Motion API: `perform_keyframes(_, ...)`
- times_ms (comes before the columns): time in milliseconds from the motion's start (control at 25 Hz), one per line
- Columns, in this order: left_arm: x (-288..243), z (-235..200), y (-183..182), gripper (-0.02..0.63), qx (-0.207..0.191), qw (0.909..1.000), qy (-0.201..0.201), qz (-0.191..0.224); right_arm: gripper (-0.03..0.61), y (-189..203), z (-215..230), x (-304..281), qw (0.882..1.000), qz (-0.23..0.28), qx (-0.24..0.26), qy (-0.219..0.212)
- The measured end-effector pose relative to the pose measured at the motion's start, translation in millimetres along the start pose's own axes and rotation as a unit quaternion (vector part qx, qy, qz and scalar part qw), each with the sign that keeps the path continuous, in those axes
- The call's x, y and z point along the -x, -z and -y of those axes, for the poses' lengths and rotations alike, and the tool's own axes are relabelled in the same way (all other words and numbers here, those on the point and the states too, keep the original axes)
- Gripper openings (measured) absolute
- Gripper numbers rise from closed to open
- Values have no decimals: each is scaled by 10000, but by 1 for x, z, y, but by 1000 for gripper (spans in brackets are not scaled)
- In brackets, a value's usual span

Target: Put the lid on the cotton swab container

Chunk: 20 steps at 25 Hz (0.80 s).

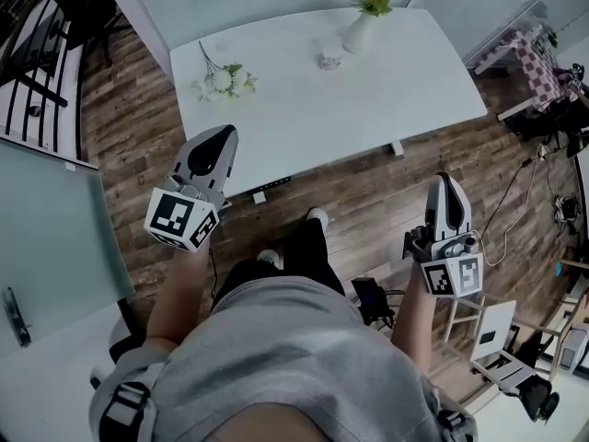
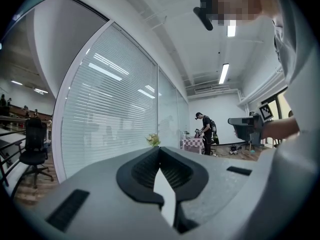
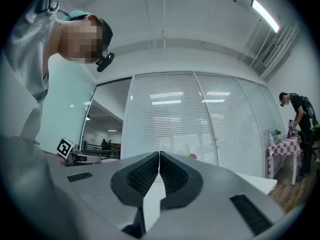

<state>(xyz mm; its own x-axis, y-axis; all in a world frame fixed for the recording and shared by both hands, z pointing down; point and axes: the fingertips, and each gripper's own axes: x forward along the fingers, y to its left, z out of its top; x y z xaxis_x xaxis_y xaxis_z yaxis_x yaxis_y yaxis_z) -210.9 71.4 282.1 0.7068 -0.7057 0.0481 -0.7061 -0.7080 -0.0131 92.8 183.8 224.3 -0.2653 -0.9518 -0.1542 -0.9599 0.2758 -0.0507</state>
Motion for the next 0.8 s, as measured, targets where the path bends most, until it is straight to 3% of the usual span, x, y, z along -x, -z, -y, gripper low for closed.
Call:
perform_keyframes(360,-59,-2,2,8,22,9994,-346,-45,26,25,63,-55,9986,-99,-287,-444)
perform_keyframes(800,-119,1,3,8,78,9963,-854,-77,26,26,133,-115,9939,-57,-345,-1044)
